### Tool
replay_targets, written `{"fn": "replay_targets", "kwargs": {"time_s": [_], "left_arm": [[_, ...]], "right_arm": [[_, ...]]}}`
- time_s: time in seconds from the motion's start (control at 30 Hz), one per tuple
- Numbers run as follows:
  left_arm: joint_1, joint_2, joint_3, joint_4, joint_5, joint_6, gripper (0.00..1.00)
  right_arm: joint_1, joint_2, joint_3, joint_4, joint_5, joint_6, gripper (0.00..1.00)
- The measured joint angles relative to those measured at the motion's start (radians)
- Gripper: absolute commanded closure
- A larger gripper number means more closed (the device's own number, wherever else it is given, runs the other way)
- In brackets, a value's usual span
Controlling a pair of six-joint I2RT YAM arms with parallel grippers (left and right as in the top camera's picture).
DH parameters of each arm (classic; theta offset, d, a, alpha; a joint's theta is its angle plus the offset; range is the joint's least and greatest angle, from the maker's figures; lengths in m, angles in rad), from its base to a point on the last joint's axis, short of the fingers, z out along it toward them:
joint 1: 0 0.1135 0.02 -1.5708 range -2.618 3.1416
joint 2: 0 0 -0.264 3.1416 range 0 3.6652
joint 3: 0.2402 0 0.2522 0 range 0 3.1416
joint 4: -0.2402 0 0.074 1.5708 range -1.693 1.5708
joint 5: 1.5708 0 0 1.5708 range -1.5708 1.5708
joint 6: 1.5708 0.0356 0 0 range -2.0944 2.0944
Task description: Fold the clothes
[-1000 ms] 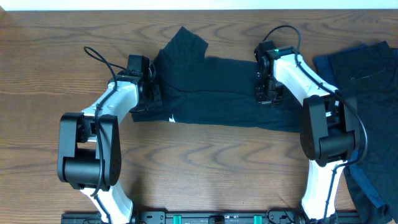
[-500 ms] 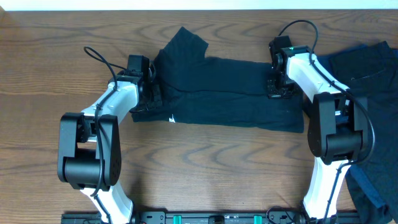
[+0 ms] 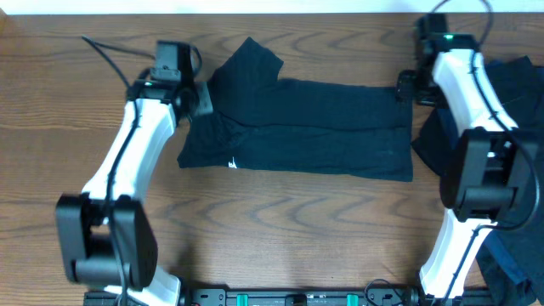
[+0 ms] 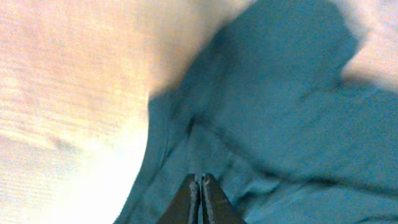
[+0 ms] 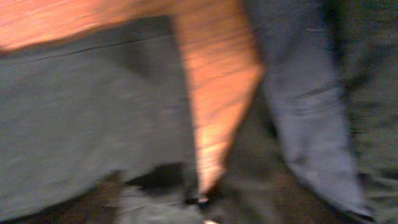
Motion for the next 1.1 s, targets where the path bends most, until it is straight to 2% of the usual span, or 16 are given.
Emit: {"fn": "replay_targets", "kwargs": {"time_s": [0.17, 0.43, 0.7, 1.1], "left_arm": [[0.000, 0.003, 0.009, 0.143, 0.012, 0.039, 0.94], [0.000, 0.170, 0.009, 0.313, 0.018, 0.109, 0.94], [0.000, 0.291, 0.008, 0.377, 0.019, 0.164, 0.94], [0.000, 0.381, 0.008, 0.406, 0.002, 0.193, 0.94]], "right_arm": [[-0.050, 0.000, 0.000, -0.004, -0.004, -0.002, 0.01], [-0.053, 0.000, 0.000, -0.004, -0.032, -0.002, 0.01], [-0.053, 0.000, 0.000, -0.004, -0.039, -0.002, 0.01], [-0.053, 0.000, 0.000, -0.004, -0.039, -0.002, 0.01]]}}
